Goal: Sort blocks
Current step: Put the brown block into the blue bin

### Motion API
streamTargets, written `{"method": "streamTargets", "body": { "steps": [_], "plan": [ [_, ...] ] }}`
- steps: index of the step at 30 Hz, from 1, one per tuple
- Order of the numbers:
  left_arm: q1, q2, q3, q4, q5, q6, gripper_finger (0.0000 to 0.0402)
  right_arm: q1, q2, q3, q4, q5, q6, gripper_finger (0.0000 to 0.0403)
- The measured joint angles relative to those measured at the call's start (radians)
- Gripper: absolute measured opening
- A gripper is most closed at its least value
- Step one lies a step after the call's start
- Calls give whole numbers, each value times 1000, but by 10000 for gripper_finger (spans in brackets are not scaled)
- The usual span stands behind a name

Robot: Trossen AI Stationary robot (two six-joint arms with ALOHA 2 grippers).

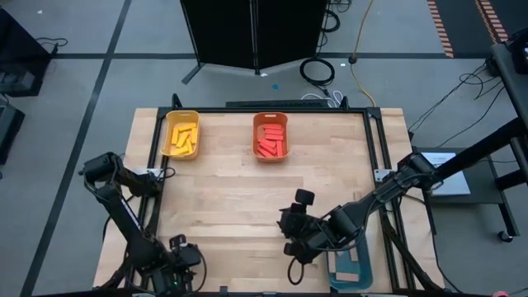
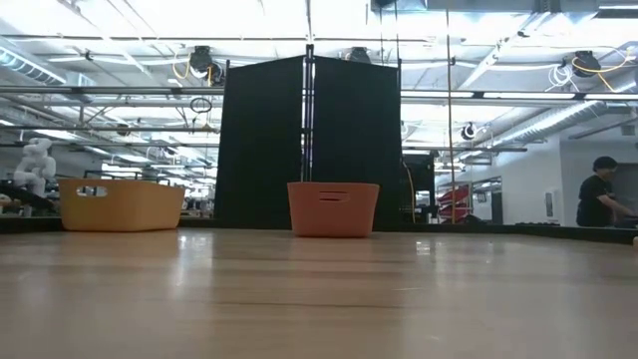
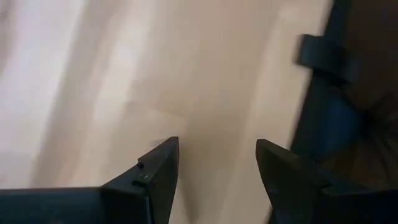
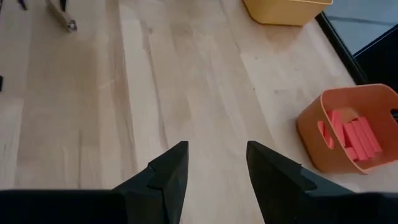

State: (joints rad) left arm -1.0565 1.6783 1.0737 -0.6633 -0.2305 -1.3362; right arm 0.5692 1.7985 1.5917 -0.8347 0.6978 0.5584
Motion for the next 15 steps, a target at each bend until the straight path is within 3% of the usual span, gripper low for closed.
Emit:
{"method": "streamTargets", "body": {
  "steps": [8,15],
  "plan": [
    [-21,24,0,-92,3,-73,209,-20,0,0,0,-72,-3,155],
    [-41,100,0,-104,66,-99,209,-20,0,0,1,-75,-1,155]
  ]
}}
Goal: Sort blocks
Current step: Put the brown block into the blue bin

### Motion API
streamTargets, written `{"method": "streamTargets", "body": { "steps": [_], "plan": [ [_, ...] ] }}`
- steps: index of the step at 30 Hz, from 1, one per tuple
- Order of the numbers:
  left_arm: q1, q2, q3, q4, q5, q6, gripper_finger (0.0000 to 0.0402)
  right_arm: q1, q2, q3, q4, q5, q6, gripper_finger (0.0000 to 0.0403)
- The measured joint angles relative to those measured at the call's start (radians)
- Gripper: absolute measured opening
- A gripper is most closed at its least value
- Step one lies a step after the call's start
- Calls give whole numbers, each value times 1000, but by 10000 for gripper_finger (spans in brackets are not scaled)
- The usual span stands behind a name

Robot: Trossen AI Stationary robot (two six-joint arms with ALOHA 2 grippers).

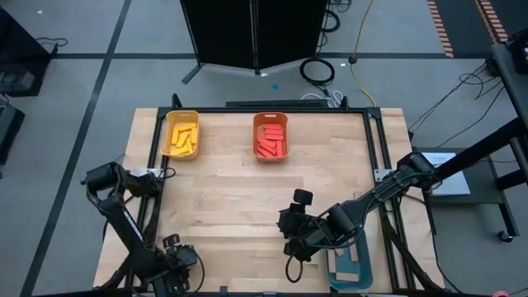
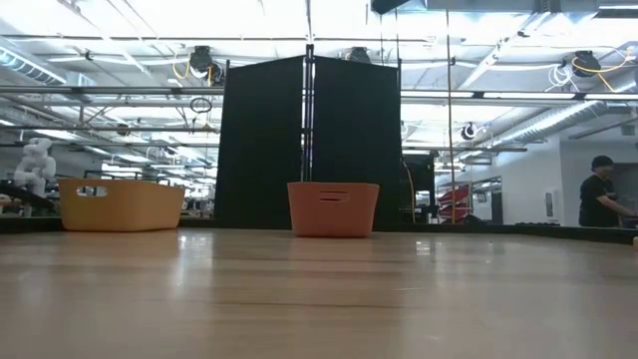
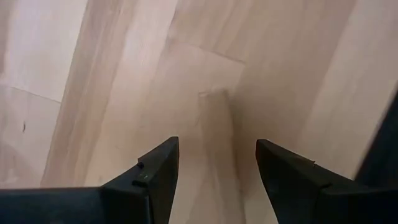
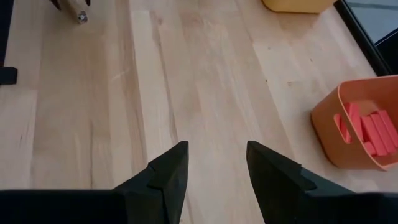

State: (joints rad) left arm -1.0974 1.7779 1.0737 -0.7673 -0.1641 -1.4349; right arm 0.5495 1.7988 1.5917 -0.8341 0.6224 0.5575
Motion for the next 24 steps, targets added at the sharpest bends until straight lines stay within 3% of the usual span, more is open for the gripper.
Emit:
{"method": "streamTargets", "body": {
  "steps": [8,15,20,24],
  "plan": [
    [-4,54,4,-3,40,2,203,0,0,0,11,0,9,155],
    [-2,48,3,-2,32,58,118,0,0,0,24,0,8,155],
    [-2,25,-3,-4,-151,149,33,3,13,-29,110,9,1,155],
    [1,13,-3,-2,-335,246,33,3,61,-75,254,4,-98,155]
  ]
}}
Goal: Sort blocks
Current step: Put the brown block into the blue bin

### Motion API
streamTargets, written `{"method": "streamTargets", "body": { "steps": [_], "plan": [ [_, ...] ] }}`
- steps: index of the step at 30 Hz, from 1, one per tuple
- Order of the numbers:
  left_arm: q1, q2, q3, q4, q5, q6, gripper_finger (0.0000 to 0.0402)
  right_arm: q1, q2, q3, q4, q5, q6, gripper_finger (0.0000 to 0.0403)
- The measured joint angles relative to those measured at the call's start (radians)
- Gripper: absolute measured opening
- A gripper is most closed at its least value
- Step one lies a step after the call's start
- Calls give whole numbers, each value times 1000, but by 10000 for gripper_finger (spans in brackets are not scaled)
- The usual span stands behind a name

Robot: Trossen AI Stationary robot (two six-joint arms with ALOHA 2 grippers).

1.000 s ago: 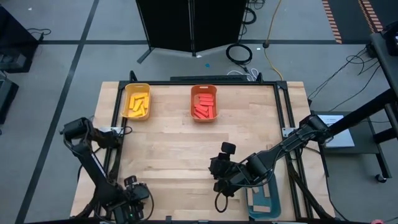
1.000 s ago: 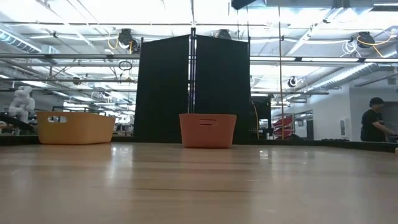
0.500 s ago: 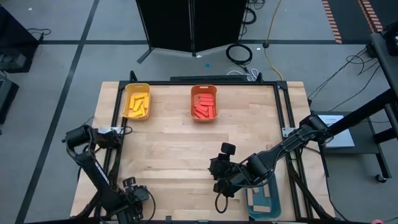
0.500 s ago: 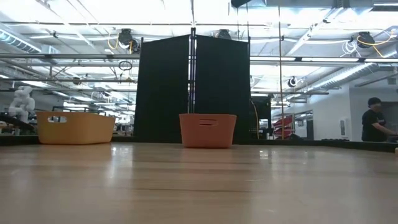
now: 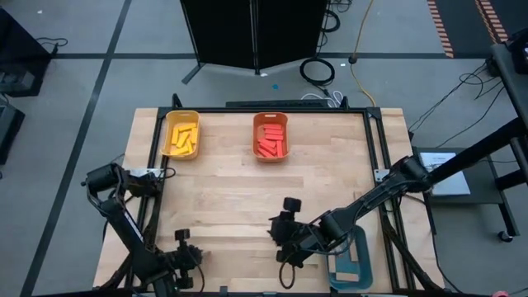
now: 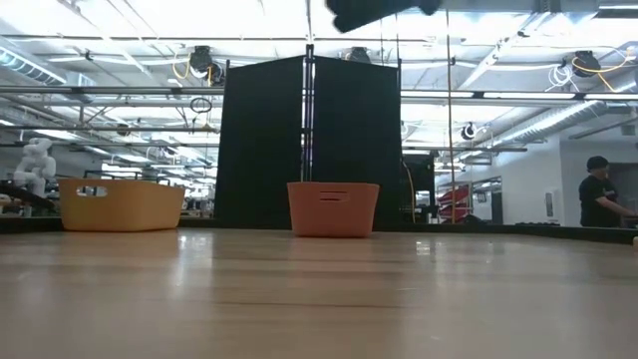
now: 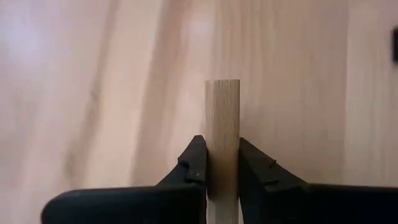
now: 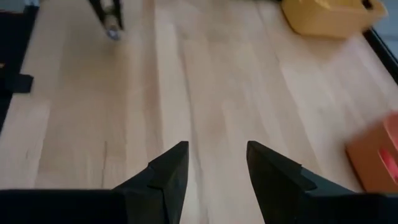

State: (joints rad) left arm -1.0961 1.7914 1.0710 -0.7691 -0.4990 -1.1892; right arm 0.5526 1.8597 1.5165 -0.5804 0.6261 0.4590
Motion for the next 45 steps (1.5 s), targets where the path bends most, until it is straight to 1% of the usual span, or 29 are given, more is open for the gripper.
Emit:
{"method": "streamTargets", "body": {
  "steps": [2,6,9,11,13,17,18,21,24,25,27,29,30,33,35,37,40,42,45],
  "plan": [
    [9,-9,0,8,-94,52,33,0,25,-5,76,1,-63,155],
    [32,-31,0,65,-334,201,33,-1,73,-5,297,-5,-202,155],
    [42,-54,0,143,-444,386,33,0,90,-5,450,-55,-291,155],
    [55,-72,-5,192,-482,503,33,2,92,-5,535,-91,-332,155],
    [81,-105,-15,235,-463,631,33,2,91,-5,583,-101,-352,155],
    [180,-196,-25,322,-267,867,33,5,92,-5,621,-104,-374,155],
    [205,-220,-29,352,-232,919,33,5,92,-5,626,-103,-374,155],
    [269,-283,-45,440,-179,1050,33,6,92,-5,622,-101,-370,155],
    [310,-310,-69,553,-106,1175,33,12,92,-5,625,-97,-373,155],
    [319,-310,-74,583,-83,1215,33,16,92,-5,633,-79,-376,155],
    [328,-310,-88,635,-48,1286,33,29,92,-5,651,-6,-386,155],
    [334,-310,-109,698,-40,1349,33,45,92,-5,667,53,-401,155],
    [338,-310,-123,739,-46,1370,33,52,92,-5,670,66,-406,155],
    [349,-310,-150,830,-104,1423,33,73,92,-5,678,82,-409,155],
    [354,-310,-154,851,-108,1441,33,82,92,-5,683,86,-410,155],
    [360,-310,-163,870,-107,1452,33,87,92,-5,685,114,-418,155],
    [366,-317,-172,888,-108,1478,33,91,92,-5,688,192,-427,155],
    [367,-324,-182,938,-104,1507,33,91,92,-5,684,239,-435,155],
    [373,-337,-196,982,-101,1540,33,91,92,-5,685,240,-436,155]
  ]
}}
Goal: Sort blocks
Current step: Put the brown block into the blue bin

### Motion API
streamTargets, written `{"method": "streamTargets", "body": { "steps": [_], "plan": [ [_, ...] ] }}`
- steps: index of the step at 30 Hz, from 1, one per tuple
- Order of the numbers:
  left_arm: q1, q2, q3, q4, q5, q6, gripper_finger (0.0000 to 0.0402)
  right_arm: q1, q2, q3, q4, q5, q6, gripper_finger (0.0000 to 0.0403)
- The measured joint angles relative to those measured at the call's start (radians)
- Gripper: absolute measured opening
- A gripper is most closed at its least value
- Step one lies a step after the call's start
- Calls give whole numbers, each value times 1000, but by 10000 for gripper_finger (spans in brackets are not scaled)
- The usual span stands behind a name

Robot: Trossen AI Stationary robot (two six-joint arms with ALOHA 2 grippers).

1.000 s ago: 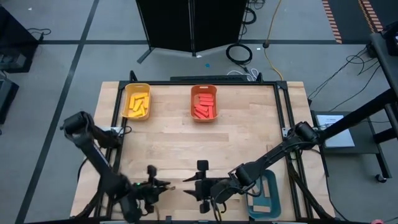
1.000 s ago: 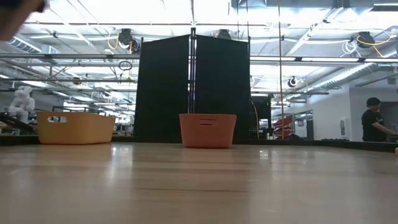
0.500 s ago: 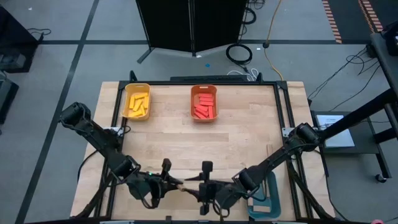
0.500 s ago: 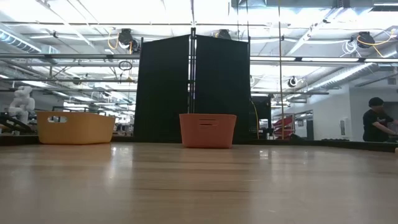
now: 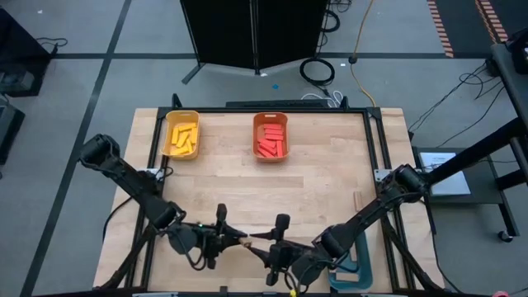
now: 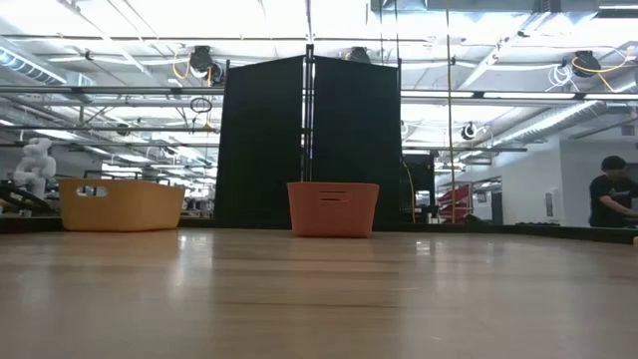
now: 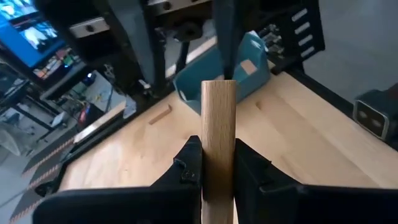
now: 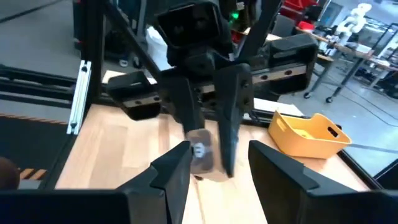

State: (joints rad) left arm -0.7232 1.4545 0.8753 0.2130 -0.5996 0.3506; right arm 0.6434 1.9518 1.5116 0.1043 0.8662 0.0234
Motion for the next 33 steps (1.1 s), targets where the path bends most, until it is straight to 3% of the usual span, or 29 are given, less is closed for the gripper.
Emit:
{"method": "streamTargets", "body": {
  "steps": [13,17,25,29,33],
  "plan": [
    [77,-2,0,74,138,5,33,-35,10,0,8,-2,1,153],
    [90,-2,0,68,145,-5,35,-37,14,0,12,3,-6,130],
    [118,-2,0,58,131,-106,104,-32,14,0,20,58,-9,29],
    [120,-8,2,16,103,-83,137,-29,7,0,-7,60,-5,25],
    [111,-61,2,-91,-21,-82,165,-25,-51,0,-168,97,73,25]
  ]
}}
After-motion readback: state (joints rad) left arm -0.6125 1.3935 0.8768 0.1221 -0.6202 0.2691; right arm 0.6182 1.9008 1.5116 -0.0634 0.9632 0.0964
